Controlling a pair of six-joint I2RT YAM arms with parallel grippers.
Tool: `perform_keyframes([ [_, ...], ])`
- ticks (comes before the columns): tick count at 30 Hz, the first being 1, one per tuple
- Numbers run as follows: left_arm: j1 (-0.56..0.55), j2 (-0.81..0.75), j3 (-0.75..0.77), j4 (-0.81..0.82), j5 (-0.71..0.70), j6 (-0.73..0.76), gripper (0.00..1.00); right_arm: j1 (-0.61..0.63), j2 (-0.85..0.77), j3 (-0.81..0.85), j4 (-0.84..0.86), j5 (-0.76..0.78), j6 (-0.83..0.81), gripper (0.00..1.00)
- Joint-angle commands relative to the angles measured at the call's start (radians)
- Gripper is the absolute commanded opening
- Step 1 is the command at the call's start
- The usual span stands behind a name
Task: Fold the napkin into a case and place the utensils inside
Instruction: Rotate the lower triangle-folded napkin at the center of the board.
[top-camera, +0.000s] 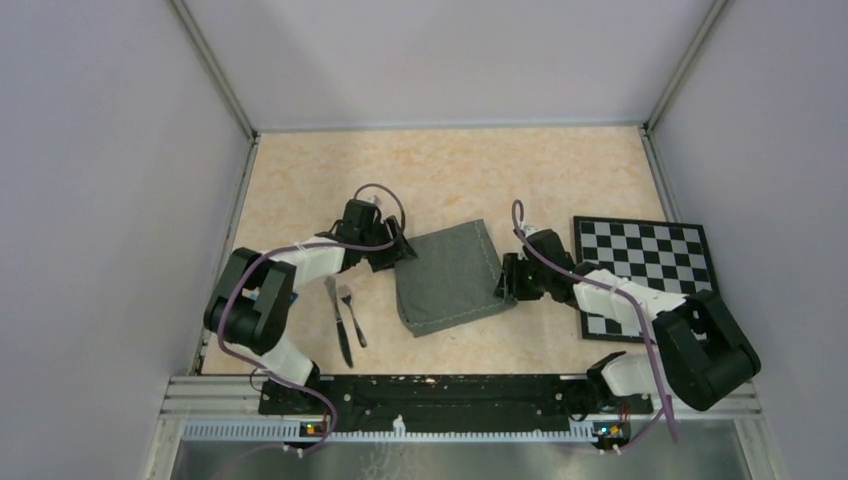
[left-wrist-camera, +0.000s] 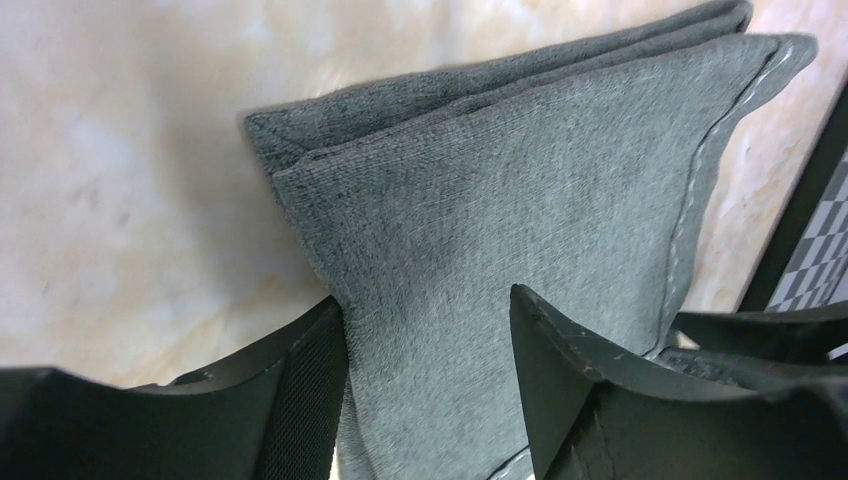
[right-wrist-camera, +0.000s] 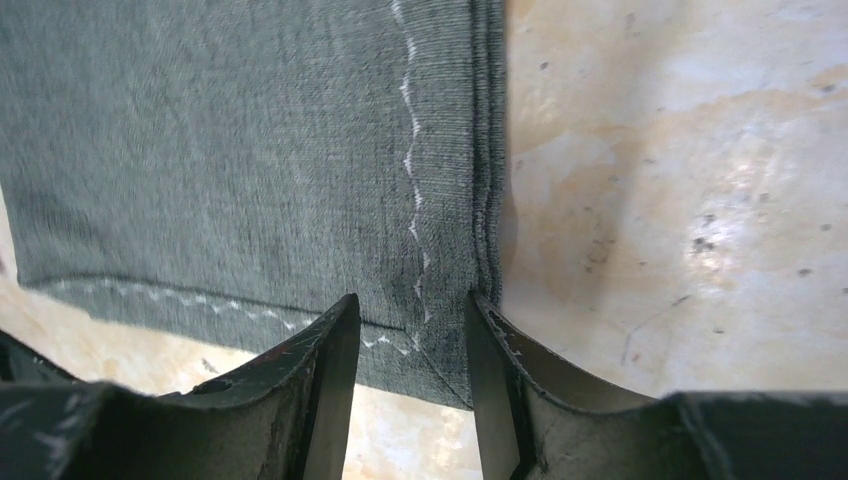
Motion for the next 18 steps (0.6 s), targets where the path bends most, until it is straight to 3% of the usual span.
perform_keyframes([
  [1,0.002,0.119,0.058,-0.002,-0.014,0.034,0.63,0.072,-0.006,-0.071,0.024,-0.042,0.061,0.43],
  [7,-0.005,0.269,0.248,0.022,0.114,0.067,0.62,0.272,0.007,-0.092,0.143,-0.085,0.196,0.43],
  [10,-0.024,0.326,0.358,-0.005,0.177,0.116,0.67,0.303,0.028,-0.080,0.241,-0.172,0.212,0.43],
  [14,-0.034,0.292,0.450,-0.131,0.083,0.207,0.77,0.283,-0.030,-0.003,0.134,-0.124,0.138,0.48],
  [18,-0.032,0.184,0.464,-0.254,-0.077,0.282,0.85,0.150,-0.081,0.071,0.029,-0.129,0.051,0.51],
])
